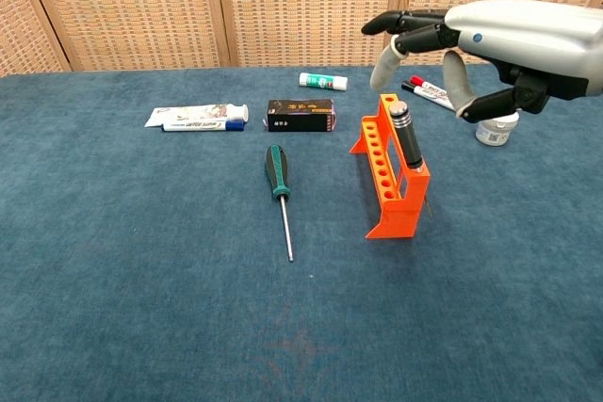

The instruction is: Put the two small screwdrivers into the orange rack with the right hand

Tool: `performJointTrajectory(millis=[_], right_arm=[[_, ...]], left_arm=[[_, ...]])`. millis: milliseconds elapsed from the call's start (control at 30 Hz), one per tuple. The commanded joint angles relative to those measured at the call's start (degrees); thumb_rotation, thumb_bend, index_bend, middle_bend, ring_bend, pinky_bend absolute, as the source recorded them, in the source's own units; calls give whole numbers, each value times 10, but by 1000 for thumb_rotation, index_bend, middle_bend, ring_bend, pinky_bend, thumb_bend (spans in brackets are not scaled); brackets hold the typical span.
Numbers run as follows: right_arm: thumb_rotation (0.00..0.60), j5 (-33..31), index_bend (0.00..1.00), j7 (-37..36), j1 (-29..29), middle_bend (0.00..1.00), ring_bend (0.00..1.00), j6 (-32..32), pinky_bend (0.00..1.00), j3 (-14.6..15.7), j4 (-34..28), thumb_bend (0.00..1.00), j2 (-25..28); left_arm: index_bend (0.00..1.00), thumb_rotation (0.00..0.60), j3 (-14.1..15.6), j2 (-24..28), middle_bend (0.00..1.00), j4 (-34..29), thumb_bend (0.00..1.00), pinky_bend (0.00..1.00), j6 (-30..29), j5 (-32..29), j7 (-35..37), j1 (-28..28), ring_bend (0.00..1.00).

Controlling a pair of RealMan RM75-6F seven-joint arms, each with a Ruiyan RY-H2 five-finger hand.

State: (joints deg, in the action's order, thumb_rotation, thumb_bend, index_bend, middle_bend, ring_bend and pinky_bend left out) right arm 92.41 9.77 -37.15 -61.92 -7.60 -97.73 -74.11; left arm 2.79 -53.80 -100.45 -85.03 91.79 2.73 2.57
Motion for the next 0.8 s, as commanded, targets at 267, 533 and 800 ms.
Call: performJointTrajectory(millis=[267,533,800], right_arm=[[600,-41,286,79,-13,23,0,36,56,1,-14,1000,-3],[600,-53,306,176,-14,22,0,26,56,1,-21,1000,-20],[600,-76,317,219,-13,22,0,22,59,-1,-22,1000,-24]], left_arm=[[0,600,0,-1,0,0,0,0,1,-2,-2,0,0],[0,600,-1,-1,0,1,0,0,2,-3,-1,1,0],[0,600,-1,-1,0,0,0,0,2,-3,-1,1,0]])
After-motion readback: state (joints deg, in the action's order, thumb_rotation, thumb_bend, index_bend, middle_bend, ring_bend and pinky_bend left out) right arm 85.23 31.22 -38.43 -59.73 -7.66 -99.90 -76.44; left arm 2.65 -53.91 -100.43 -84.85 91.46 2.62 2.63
